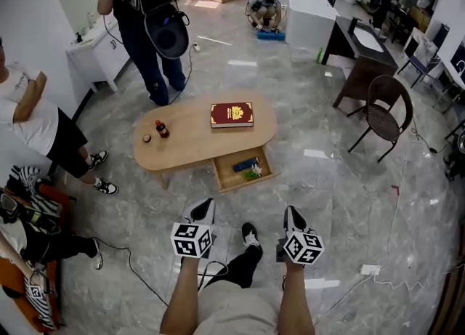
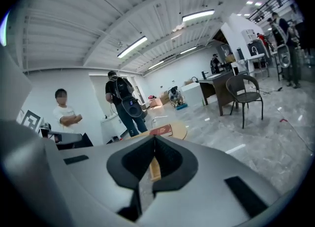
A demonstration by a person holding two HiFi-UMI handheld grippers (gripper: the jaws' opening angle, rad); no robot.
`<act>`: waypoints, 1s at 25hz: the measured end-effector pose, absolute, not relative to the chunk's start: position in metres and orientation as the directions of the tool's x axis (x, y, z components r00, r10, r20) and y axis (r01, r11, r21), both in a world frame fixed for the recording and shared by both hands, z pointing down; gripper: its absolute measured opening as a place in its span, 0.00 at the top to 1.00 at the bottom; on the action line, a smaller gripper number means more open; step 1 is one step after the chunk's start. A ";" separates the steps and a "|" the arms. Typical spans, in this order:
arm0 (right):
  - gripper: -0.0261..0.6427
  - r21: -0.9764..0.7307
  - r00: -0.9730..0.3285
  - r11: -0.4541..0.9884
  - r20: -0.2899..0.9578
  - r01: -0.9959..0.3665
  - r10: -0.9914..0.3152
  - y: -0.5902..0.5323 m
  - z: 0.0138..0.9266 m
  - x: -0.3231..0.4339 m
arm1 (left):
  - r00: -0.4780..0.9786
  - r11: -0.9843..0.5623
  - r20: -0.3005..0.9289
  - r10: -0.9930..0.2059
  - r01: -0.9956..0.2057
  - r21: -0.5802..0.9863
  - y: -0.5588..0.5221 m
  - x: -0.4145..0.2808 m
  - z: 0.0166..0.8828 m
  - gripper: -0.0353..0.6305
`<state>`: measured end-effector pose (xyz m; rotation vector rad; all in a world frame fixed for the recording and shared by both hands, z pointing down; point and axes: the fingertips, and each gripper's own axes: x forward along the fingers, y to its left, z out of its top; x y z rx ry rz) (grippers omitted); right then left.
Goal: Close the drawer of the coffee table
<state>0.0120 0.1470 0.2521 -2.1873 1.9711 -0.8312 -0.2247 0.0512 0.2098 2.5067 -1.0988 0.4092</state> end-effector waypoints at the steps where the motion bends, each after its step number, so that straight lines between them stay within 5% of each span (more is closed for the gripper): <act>1: 0.94 -0.414 0.040 -0.190 0.344 -0.890 -0.938 0.149 0.255 0.023 | 0.661 -0.634 0.407 -0.631 -0.741 0.221 0.046 -0.215 0.212 0.93; 11: 0.94 -0.382 0.012 -0.206 0.453 -0.901 -0.891 0.083 0.304 0.085 | 0.647 -0.626 0.460 -0.608 -0.747 0.223 -0.042 -0.165 0.260 0.93; 25: 0.94 -0.181 -0.291 0.228 0.626 -0.957 -0.724 -0.052 0.372 0.099 | 0.497 -0.418 0.562 -0.661 -0.866 0.274 -0.106 -0.147 0.379 0.93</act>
